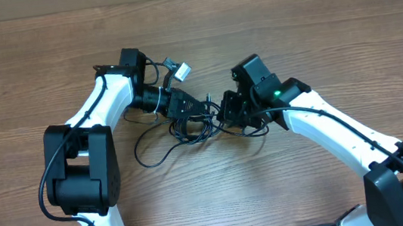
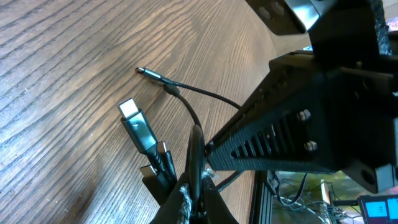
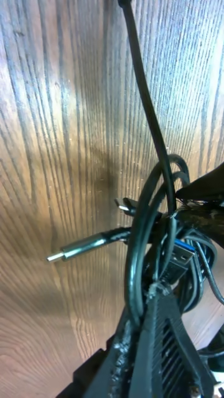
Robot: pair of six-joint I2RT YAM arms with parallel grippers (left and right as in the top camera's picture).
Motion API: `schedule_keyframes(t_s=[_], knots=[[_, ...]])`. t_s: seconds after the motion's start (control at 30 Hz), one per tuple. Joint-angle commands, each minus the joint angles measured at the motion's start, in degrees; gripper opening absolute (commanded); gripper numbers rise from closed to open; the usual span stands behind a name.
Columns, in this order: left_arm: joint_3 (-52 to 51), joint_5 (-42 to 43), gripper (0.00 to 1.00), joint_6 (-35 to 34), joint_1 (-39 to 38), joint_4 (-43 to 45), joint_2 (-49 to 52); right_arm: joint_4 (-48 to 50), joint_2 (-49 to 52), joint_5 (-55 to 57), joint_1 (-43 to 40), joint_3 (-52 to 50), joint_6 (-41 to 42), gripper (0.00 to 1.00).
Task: Untangle cables
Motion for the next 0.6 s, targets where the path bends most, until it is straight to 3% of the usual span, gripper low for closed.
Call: schedule_keyframes(t_s=[0.0, 0.57], knots=[[1.2, 1.6, 0.04, 1.5, 0.2, -0.1, 0.7, 1.7, 0.0, -0.5, 1.0, -0.2, -0.2, 0.04], [1.2, 2.0, 0.04, 0.8, 0.2, -0.1, 0.7, 4.5, 0.0, 5.4, 8.1, -0.2, 3.7, 0.04]])
